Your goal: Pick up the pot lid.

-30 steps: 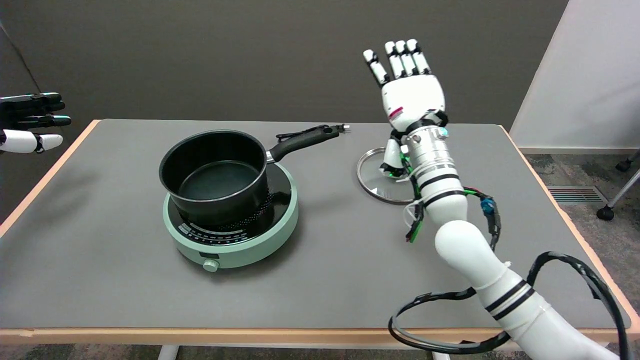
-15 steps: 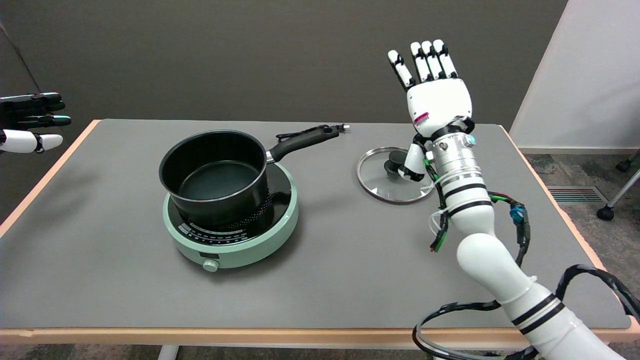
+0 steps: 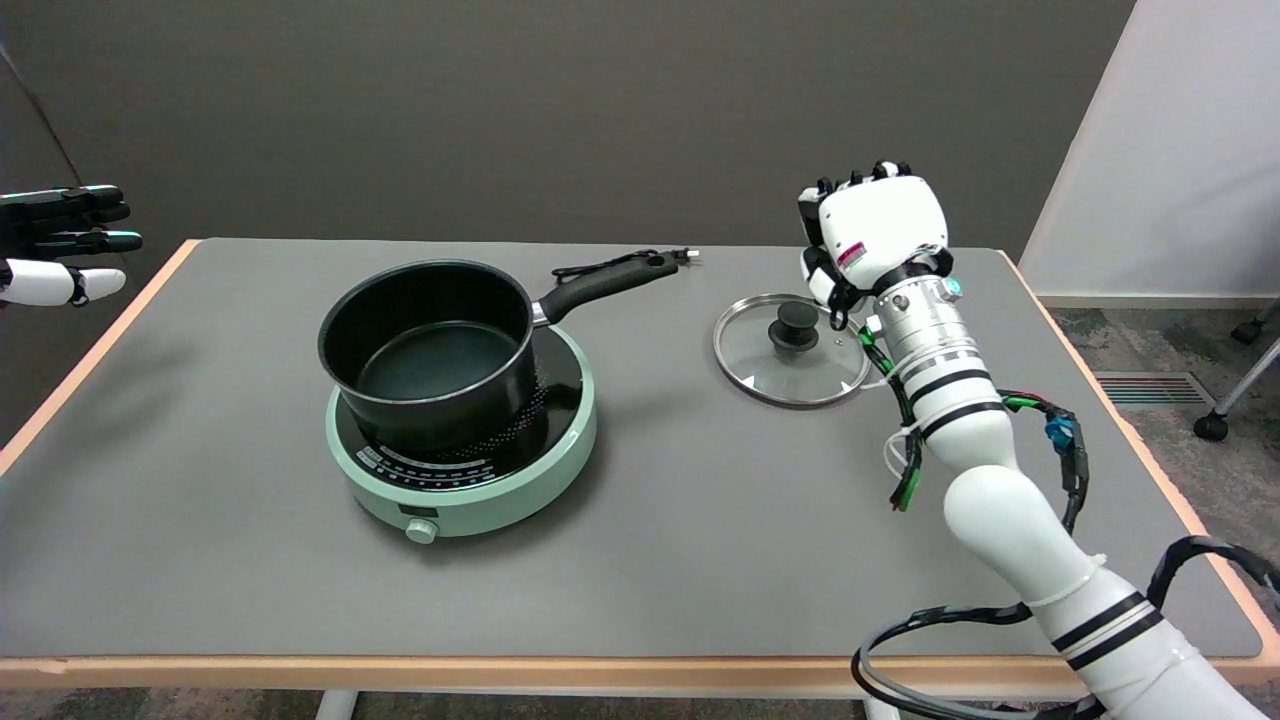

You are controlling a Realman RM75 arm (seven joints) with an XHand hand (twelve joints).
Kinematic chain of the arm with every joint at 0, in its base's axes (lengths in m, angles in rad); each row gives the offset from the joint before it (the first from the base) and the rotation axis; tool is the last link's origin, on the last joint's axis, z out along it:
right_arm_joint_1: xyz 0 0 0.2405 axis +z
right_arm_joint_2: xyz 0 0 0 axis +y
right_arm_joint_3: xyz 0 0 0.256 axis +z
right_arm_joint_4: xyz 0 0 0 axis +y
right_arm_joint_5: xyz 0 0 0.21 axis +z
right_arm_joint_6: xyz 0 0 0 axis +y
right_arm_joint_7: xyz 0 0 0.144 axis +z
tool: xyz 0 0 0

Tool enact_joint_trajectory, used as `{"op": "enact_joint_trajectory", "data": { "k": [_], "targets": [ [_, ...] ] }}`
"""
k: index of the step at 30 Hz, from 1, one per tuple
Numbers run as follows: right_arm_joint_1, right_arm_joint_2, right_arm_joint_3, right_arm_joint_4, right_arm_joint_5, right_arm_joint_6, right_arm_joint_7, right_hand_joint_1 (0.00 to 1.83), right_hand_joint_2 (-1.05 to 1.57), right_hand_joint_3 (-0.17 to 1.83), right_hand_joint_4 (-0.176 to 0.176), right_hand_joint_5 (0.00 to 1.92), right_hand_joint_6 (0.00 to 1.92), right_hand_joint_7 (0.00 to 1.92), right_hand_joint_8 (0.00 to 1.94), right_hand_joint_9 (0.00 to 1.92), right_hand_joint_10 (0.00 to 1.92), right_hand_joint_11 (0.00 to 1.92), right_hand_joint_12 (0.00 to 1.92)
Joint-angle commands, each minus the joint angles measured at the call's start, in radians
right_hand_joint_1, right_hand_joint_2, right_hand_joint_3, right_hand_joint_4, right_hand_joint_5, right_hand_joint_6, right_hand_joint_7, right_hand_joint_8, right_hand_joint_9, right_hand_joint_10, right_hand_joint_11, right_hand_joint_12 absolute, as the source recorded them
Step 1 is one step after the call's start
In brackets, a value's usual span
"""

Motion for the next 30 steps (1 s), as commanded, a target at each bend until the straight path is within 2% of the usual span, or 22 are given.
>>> {"op": "enact_joint_trajectory", "data": {
  "k": [1,6,13,14,15,20,23,30],
  "targets": [
    [-0.001,0.014,0.065,-0.026,-0.004,-0.133,0.055,0.92,1.09,0.27,0.176,0.77,1.33,0.93,0.58,0.86,0.78,0.62,1.22],
    [0.041,0.025,0.066,-0.071,0.013,-0.186,0.069,0.92,1.09,0.27,0.176,0.77,1.33,0.93,0.58,0.86,0.78,0.62,1.23],
    [0.105,0.056,0.053,-0.168,0.147,-0.214,0.065,0.92,1.09,0.27,0.176,0.77,1.33,0.93,0.58,0.86,0.79,0.63,1.23],
    [0.112,0.057,0.052,-0.174,0.155,-0.214,0.063,0.91,1.07,0.3,0.176,0.76,1.29,0.93,0.56,0.86,0.79,0.62,1.23],
    [0.116,0.057,0.053,-0.181,0.16,-0.214,0.062,0.79,0.72,0.83,0.176,0.74,0.78,0.94,0.52,0.86,0.77,0.61,1.24],
    [0.138,0.058,0.063,-0.221,0.18,-0.231,0.062,0.79,0.7,0.85,0.176,0.73,0.65,0.91,0.45,0.86,0.76,0.6,1.25],
    [0.15,0.066,0.064,-0.247,0.201,-0.237,0.06,0.8,0.69,0.86,0.157,0.71,0.56,0.89,0.4,0.84,0.74,0.6,1.26],
    [0.172,0.072,0.06,-0.315,0.251,-0.239,0.06,0.8,0.71,0.82,0.139,0.71,0.48,0.86,0.35,0.83,0.71,0.6,1.25]
  ]
}}
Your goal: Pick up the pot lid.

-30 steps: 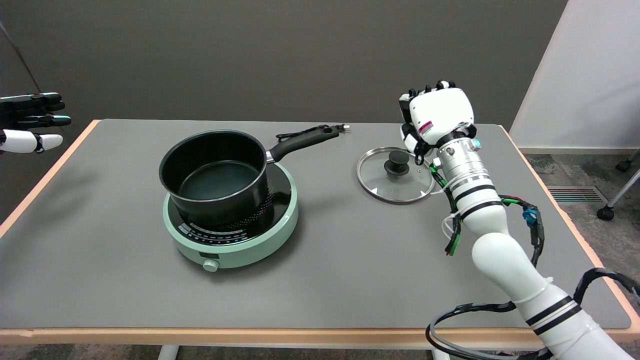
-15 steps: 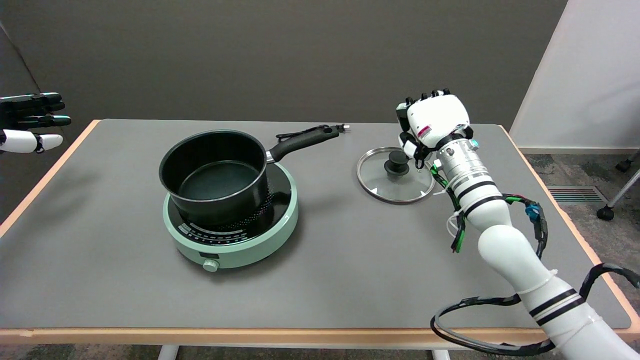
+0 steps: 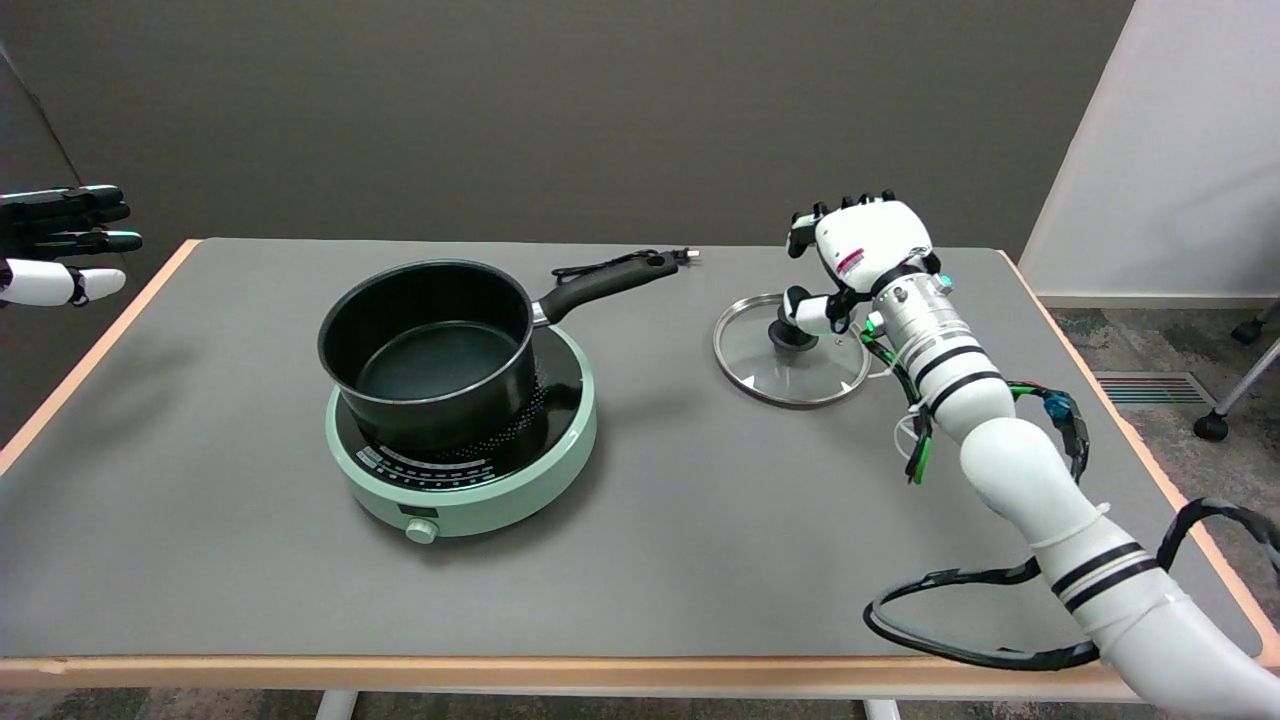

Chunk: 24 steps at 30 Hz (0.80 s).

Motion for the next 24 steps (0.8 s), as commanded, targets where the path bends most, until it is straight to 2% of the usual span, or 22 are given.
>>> {"op": "enact_joint_trajectory", "data": {
  "k": [1,9,17,24],
  "targets": [
    [0.08,0.026,0.003,-0.163,0.127,-0.051,0.004,0.8,0.71,0.82,0.138,0.71,0.48,0.86,0.35,0.83,0.71,0.6,1.25],
    [0.123,0.027,-0.023,-0.239,0.162,-0.082,0.004,0.8,0.7,0.83,0.133,0.71,0.47,0.85,0.34,0.83,0.71,0.59,1.24],
    [0.14,0.029,-0.034,-0.244,0.162,-0.093,0.007,0.82,0.68,0.85,0.127,0.68,0.4,0.82,0.32,0.82,0.7,0.59,1.26],
    [0.147,0.029,-0.034,-0.25,0.162,-0.101,0.004,0.82,0.61,0.92,0.119,0.64,0.36,0.74,0.25,0.74,0.57,0.54,1.25]
  ]
}}
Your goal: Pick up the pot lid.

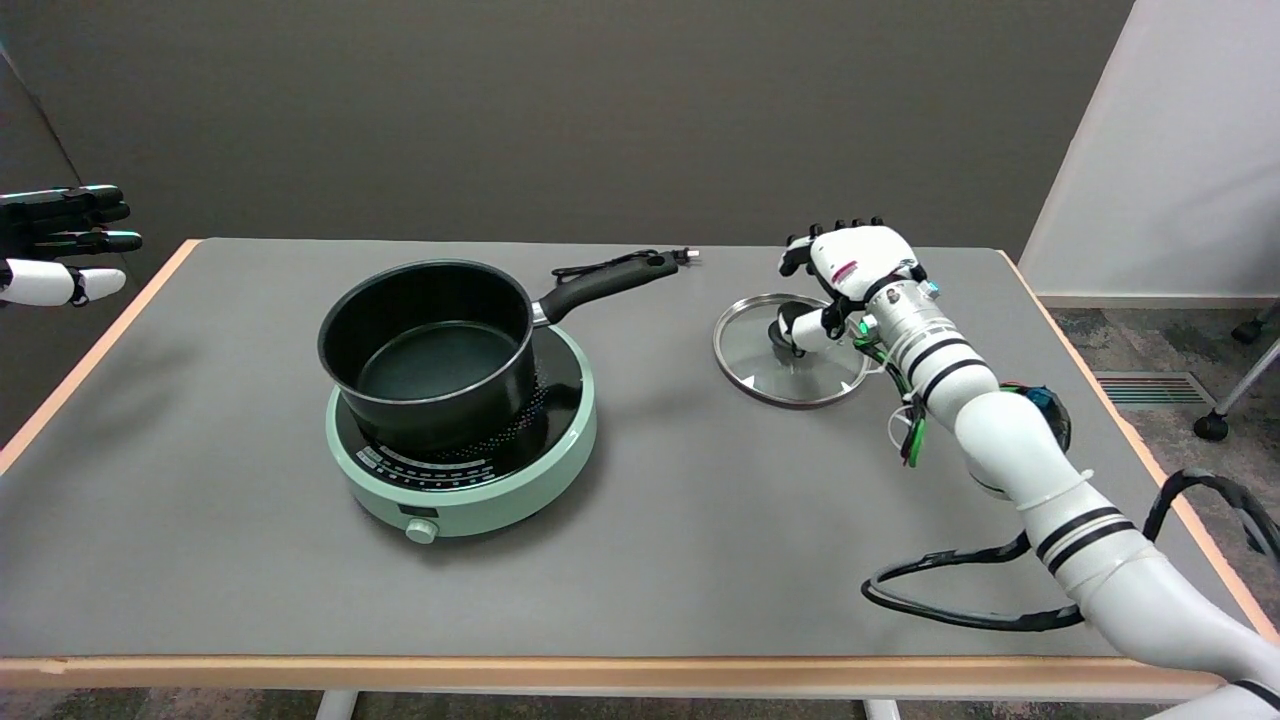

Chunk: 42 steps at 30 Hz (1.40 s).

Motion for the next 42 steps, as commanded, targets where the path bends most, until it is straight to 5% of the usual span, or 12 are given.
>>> {"op": "enact_joint_trajectory", "data": {
  "k": [1,22,42],
  "targets": [
    [0.041,0.005,-0.014,-0.056,0.029,-0.03,0.0,0.82,0.6,0.92,0.116,0.63,0.34,0.73,0.25,0.73,0.55,0.53,1.24],
    [0.028,-0.003,-0.019,-0.088,0.055,-0.032,0.001,0.84,0.56,0.94,0.11,0.59,0.29,0.69,0.22,0.71,0.54,0.52,1.22],
    [0.059,0.016,-0.008,-0.12,0.072,-0.069,0.0,0.86,0.6,0.91,0.142,0.65,0.39,0.77,0.26,0.76,0.59,0.54,1.22]
  ]
}}
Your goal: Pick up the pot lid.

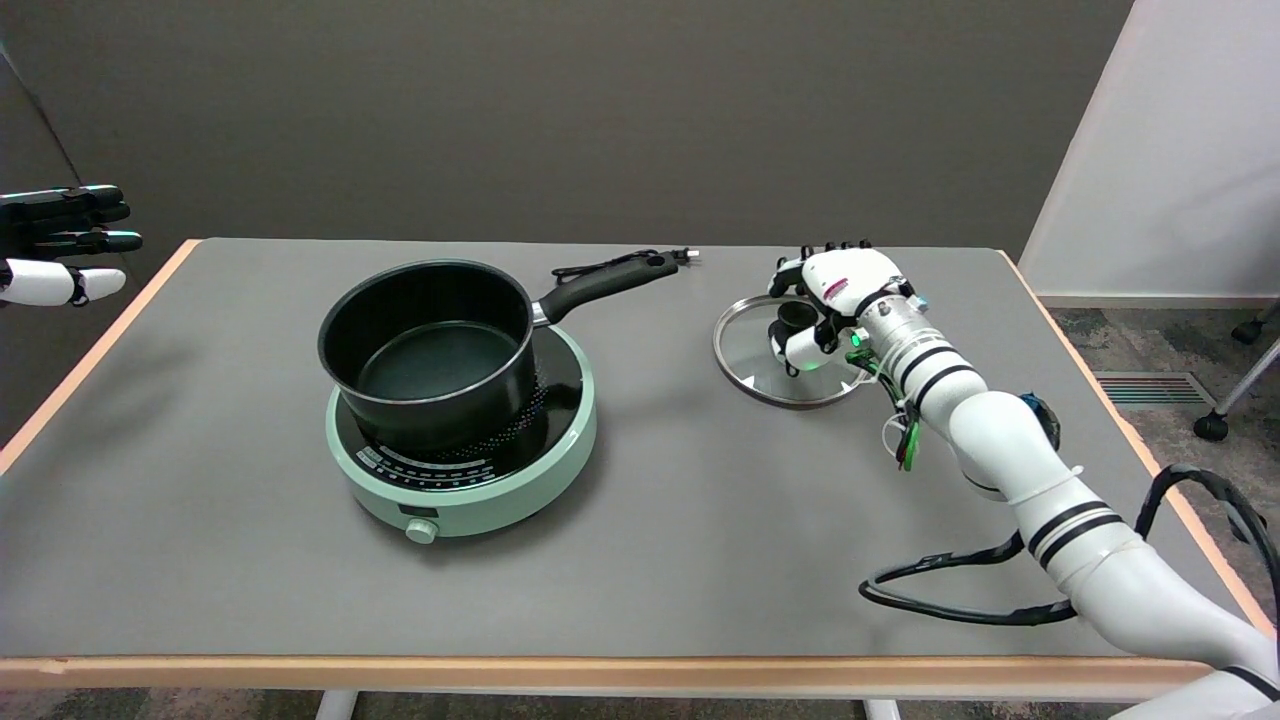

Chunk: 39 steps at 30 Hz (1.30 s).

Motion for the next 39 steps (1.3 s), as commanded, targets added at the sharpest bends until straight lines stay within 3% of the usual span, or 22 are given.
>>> {"op": "enact_joint_trajectory", "data": {
  "k": [1,33,39],
  "targets": [
    [0.032,0.022,0.008,-0.039,0.033,-0.03,-0.005,0.86,0.6,0.91,0.141,0.65,0.39,0.77,0.27,0.77,0.59,0.54,1.22],
    [0.097,0.056,-0.027,-0.143,0.075,-0.124,-0.006,0.85,0.63,0.86,0.122,0.68,0.41,0.79,0.29,0.79,0.63,0.57,1.25],
    [0.102,0.056,-0.027,-0.142,0.075,-0.133,-0.006,0.83,0.65,0.83,0.129,0.71,0.49,0.84,0.33,0.81,0.67,0.58,1.24]
  ]
}}
